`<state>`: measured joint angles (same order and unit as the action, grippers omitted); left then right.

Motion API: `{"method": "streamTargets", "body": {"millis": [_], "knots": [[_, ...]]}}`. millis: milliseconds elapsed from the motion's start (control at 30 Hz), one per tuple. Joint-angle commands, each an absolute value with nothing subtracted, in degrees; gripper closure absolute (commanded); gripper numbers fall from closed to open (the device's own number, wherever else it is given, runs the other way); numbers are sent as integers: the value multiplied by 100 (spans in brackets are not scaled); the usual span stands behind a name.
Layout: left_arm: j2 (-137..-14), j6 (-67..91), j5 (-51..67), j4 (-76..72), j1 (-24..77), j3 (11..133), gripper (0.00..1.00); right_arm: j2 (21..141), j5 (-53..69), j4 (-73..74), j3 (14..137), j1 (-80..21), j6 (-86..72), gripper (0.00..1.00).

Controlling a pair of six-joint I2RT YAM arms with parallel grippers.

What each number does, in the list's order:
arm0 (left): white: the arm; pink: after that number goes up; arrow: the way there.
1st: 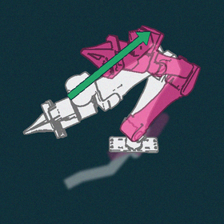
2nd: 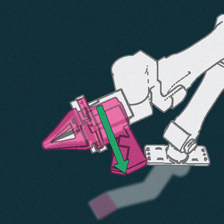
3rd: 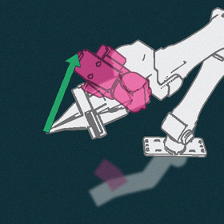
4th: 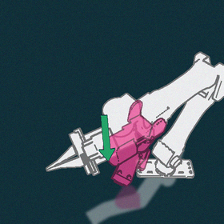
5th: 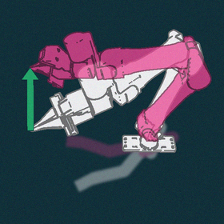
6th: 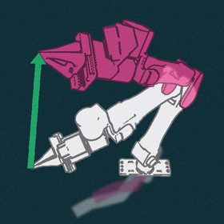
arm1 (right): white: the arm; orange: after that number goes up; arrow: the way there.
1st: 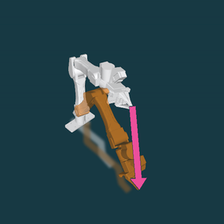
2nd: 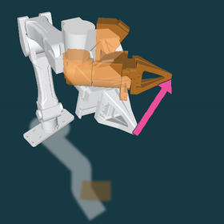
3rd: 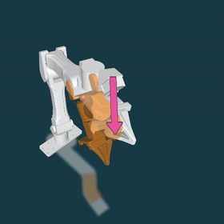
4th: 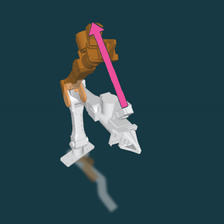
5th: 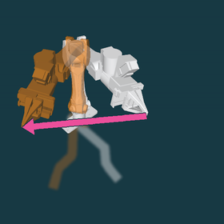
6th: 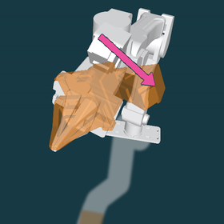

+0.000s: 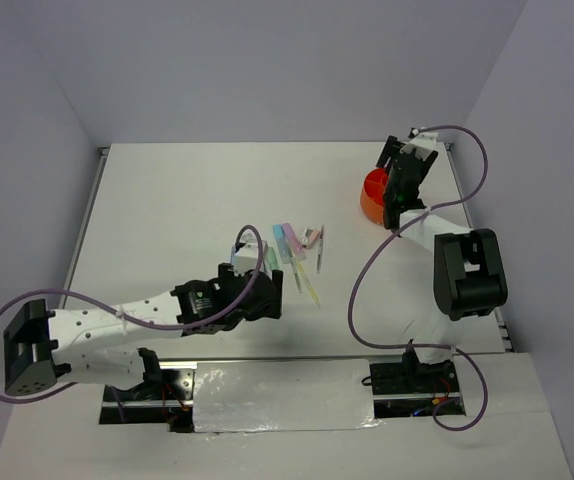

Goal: Sort the stationery into containers
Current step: Place the pen in the storage box.

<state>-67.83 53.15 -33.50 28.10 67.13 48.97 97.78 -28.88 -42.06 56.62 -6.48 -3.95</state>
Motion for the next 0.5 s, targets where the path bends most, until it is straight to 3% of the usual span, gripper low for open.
{"method": "streamTargets", "body": {"millis": [0, 133, 333, 467], "knots": [[-7048, 5721, -3507, 2742, 6601, 5334, 1, 9256, -2787, -4124, 5651, -633, -667, 20], [-7610, 5905, -3559, 2715, 6548, 5712, 1, 8623, -2611, -3263, 5932, -633, -1027, 16], [-9180, 6677, -3568, 3205, 6337, 6659, 2, 7088, -1892, -709, 6170, -668, -2370, 15], [-10123, 6960, -3604, 3654, 6223, 7434, 13, 6224, -1092, 498, 5812, -720, -2935, 16]]}}
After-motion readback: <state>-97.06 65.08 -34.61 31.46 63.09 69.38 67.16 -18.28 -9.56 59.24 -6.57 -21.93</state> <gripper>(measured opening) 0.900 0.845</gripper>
